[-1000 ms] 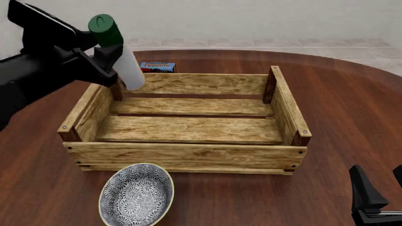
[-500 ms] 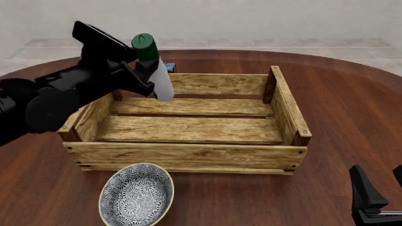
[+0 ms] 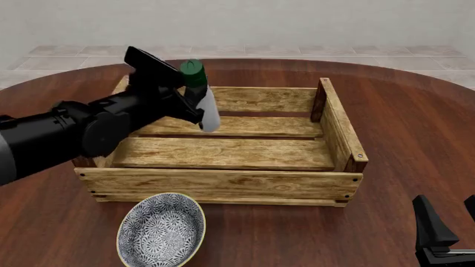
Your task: Pick up the salad dressing and put it in the tray.
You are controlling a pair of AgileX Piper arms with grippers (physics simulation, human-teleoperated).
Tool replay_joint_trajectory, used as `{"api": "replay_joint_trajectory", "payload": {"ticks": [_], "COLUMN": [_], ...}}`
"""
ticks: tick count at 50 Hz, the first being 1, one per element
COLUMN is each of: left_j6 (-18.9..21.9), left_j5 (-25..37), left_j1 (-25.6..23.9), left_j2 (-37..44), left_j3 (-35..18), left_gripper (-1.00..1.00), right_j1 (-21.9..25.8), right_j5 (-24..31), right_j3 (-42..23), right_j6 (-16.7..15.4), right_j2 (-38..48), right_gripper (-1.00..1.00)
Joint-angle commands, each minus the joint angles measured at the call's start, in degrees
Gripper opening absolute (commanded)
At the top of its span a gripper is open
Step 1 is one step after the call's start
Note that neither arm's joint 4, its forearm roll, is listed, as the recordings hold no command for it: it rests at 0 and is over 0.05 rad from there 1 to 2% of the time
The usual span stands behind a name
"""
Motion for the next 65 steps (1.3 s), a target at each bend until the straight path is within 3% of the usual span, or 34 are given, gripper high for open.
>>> {"api": "replay_joint_trajectory", "payload": {"ticks": [1,45,65], "left_j6": [-0.4,-0.6,-1.1], "left_j5": [-1.4,3.2,2.0], "left_j1": [0.3,2.9,1.8], "left_j2": [3.8,21.1,19.0], "left_j3": [-2.0,-18.6,-14.5], "left_gripper": [-1.00,-1.00,-1.00], "right_j1": [0.0,0.0,0.0], "right_j5": [0.0,0.0,0.0], "right_j3": [0.0,0.0,0.0], "right_j6": [0.0,0.0,0.0], "right_j2": [0.0,0.0,0.0], "right_gripper": [1.00,1.00,1.00]}}
